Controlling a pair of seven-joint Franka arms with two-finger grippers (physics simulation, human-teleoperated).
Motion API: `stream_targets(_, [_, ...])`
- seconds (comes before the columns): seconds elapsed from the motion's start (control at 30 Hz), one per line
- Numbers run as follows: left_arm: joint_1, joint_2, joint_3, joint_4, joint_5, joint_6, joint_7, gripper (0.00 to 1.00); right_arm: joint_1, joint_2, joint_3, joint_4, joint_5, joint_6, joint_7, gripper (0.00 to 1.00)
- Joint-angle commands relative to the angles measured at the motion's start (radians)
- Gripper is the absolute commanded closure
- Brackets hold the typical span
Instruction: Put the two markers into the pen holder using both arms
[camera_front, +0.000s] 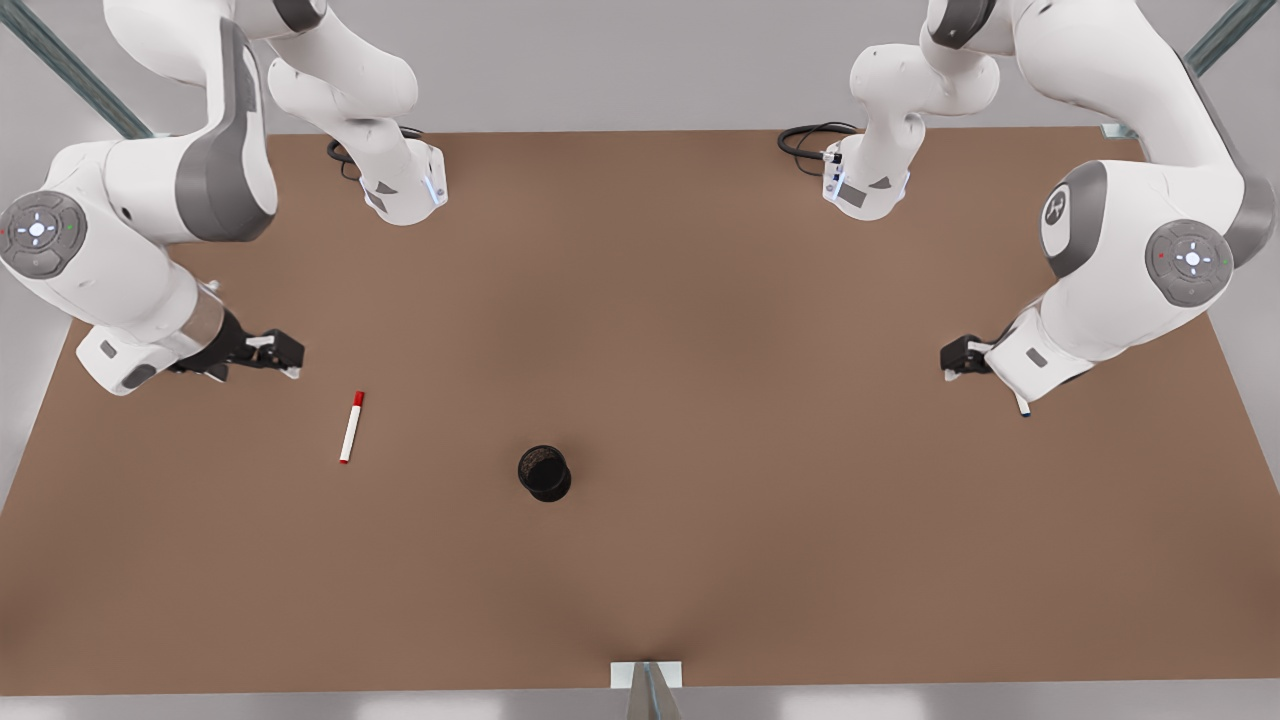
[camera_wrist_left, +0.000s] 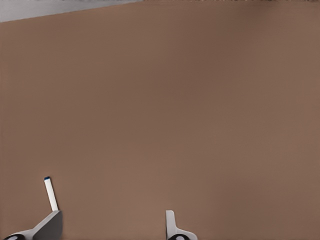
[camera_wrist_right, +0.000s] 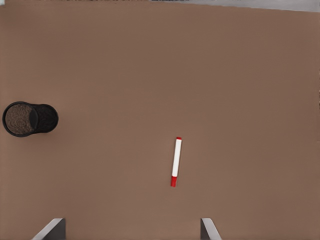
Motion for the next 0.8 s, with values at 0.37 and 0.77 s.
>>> stream_targets(0.37, [0.131,0.034,0.314,-0.702,-0.089,0.907,0.281,0.00,-0.039,0.246,0.000,-0.012,-0.028,0.318,0.034,0.00])
stream_targets(0.77, [0.172,0.168,0.342,-0.840,-0.121,1.104,0.460,0.00,-0.136,0.234,0.075,-0.338,-0.015,0.468,0.096,0.00])
